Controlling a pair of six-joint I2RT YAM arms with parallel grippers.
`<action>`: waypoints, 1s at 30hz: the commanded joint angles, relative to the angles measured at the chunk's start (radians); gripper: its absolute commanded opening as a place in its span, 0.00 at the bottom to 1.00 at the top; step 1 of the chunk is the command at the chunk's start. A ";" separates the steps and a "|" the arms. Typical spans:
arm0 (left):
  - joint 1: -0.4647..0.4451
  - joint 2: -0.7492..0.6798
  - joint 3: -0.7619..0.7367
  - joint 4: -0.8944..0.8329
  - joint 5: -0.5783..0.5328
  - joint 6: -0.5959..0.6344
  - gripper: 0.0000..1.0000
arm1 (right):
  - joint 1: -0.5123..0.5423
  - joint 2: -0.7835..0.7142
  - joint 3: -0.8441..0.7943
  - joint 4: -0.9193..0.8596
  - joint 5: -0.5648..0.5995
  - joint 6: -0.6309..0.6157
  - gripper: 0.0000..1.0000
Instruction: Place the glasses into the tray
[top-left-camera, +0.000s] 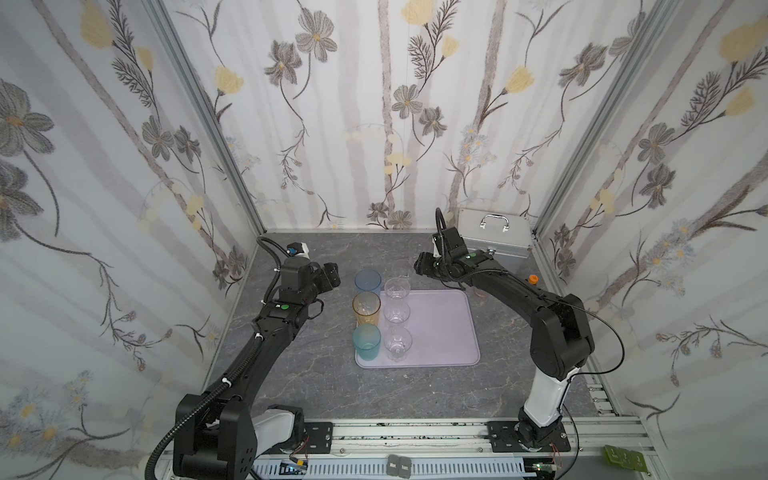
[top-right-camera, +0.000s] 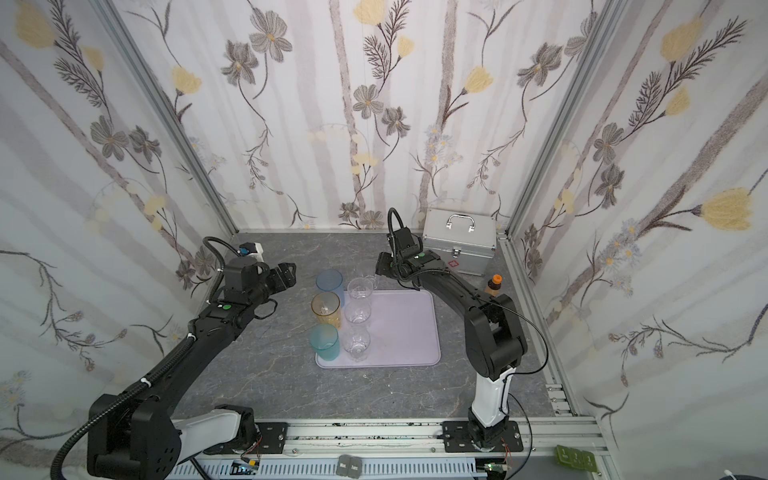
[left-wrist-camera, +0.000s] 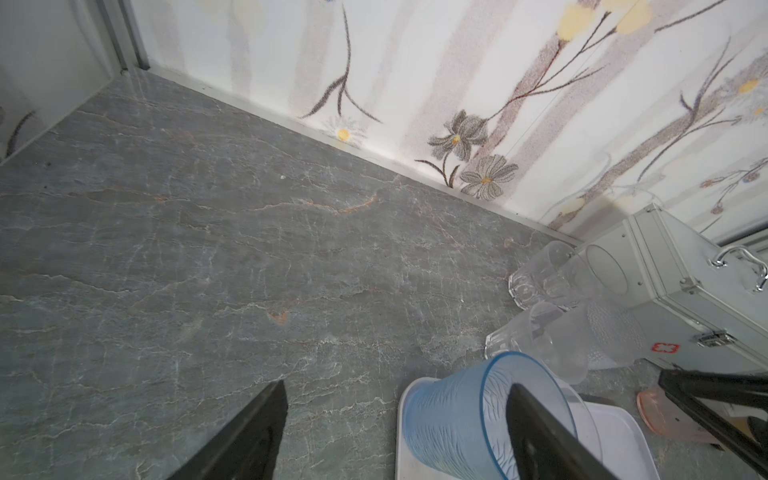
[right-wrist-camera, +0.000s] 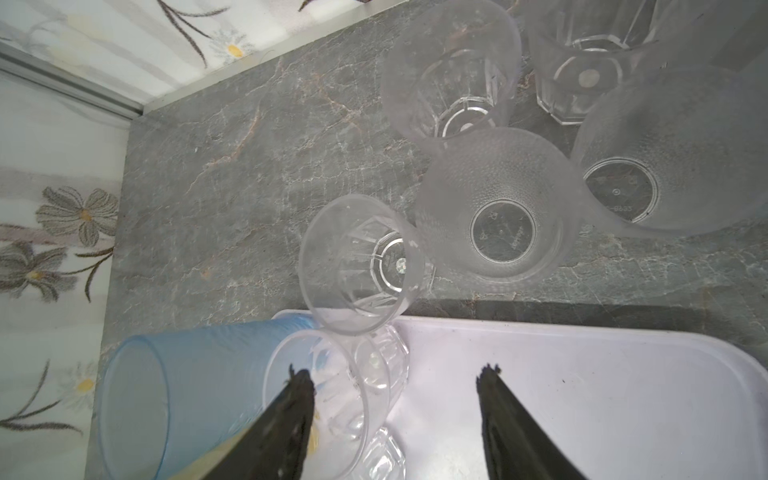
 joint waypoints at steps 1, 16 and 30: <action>-0.003 0.001 -0.009 0.081 -0.006 0.004 0.85 | 0.005 0.042 0.027 0.054 -0.035 0.037 0.55; -0.010 0.032 -0.013 0.080 0.009 -0.014 0.85 | 0.017 0.176 0.043 0.184 -0.034 0.196 0.51; -0.010 0.036 -0.013 0.080 0.008 -0.012 0.85 | 0.014 0.237 0.044 0.243 0.051 0.289 0.34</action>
